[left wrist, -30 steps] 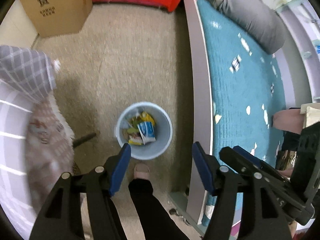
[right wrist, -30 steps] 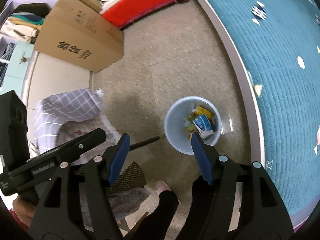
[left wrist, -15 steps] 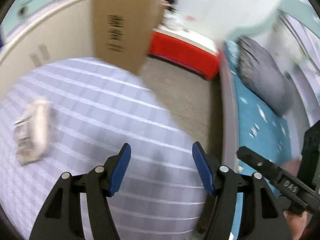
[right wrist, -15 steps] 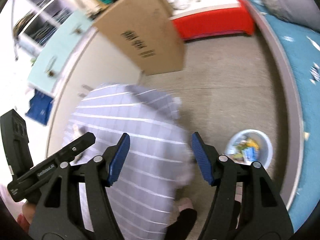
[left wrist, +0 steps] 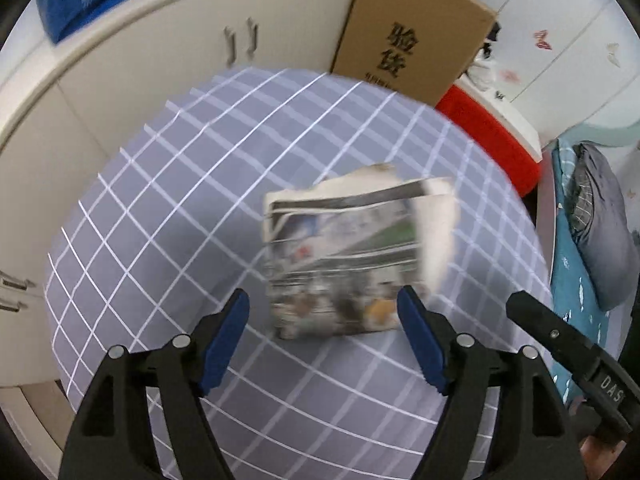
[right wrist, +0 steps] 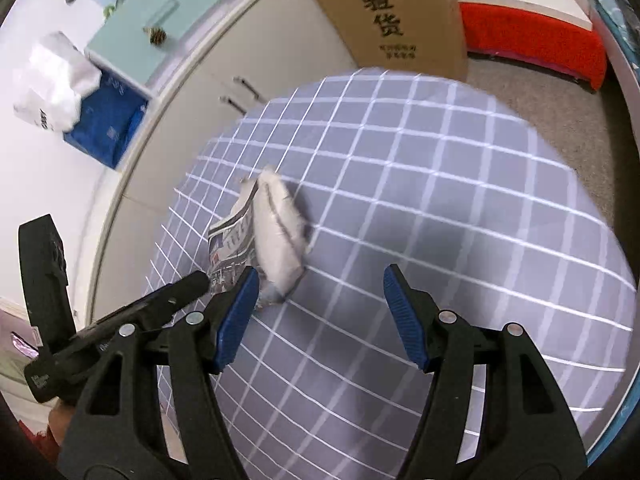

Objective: Collect trash
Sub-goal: 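Grasp the folded newspaper with the left tool while the right tool grasps the white paper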

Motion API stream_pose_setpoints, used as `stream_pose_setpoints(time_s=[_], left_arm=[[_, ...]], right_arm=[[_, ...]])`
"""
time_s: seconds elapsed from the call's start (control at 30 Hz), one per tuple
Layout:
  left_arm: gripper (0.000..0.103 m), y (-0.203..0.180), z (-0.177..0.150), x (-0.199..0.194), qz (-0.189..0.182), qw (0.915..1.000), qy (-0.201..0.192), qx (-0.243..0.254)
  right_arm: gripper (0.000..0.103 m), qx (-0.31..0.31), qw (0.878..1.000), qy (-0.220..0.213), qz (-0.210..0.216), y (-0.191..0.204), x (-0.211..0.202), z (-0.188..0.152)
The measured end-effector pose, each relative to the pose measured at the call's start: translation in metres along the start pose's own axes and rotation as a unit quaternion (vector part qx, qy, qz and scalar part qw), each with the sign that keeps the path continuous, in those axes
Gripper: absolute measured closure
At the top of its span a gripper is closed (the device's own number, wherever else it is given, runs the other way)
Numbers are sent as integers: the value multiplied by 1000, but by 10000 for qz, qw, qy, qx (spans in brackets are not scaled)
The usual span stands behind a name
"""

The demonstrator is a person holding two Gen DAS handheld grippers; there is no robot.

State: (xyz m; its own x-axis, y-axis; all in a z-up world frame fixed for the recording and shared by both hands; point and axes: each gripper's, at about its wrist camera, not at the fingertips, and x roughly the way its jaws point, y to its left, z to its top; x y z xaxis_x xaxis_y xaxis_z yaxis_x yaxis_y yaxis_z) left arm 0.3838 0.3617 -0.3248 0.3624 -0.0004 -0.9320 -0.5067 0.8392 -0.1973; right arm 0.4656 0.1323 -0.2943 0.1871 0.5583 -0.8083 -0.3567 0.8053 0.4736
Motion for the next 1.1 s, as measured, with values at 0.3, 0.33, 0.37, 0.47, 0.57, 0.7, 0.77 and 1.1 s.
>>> stream_pose_setpoints(time_s=[0.3, 0.33, 0.37, 0.47, 0.57, 0.7, 0.77, 1.1], left_arm=[[28, 13, 1, 28, -191, 9997, 155, 8], [28, 13, 1, 30, -198, 9997, 160, 35], [28, 12, 1, 31, -172, 9997, 176, 72], [28, 10, 2, 34, -101, 9996, 178, 214], [28, 5, 4, 37, -46, 9994, 150, 317], [28, -2, 5, 39, -109, 9992, 65, 371], [28, -6, 5, 40, -154, 9990, 44, 413], [57, -8, 6, 38, -277, 9994, 153, 145]], right_arm=[[39, -33, 9997, 111, -207, 30, 44, 18], [40, -44, 9995, 124, -277, 33, 49, 21], [46, -59, 9994, 124, -322, 33, 51, 21], [69, -69, 9993, 251, -273, 38, 62, 24], [74, -139, 9993, 246, -250, 39, 64, 22], [75, -58, 9995, 290, -65, 32, 64, 21], [76, 115, 9994, 319, 83, 24, 63, 20], [79, 279, 9981, 303, 466, 9, 47, 12]])
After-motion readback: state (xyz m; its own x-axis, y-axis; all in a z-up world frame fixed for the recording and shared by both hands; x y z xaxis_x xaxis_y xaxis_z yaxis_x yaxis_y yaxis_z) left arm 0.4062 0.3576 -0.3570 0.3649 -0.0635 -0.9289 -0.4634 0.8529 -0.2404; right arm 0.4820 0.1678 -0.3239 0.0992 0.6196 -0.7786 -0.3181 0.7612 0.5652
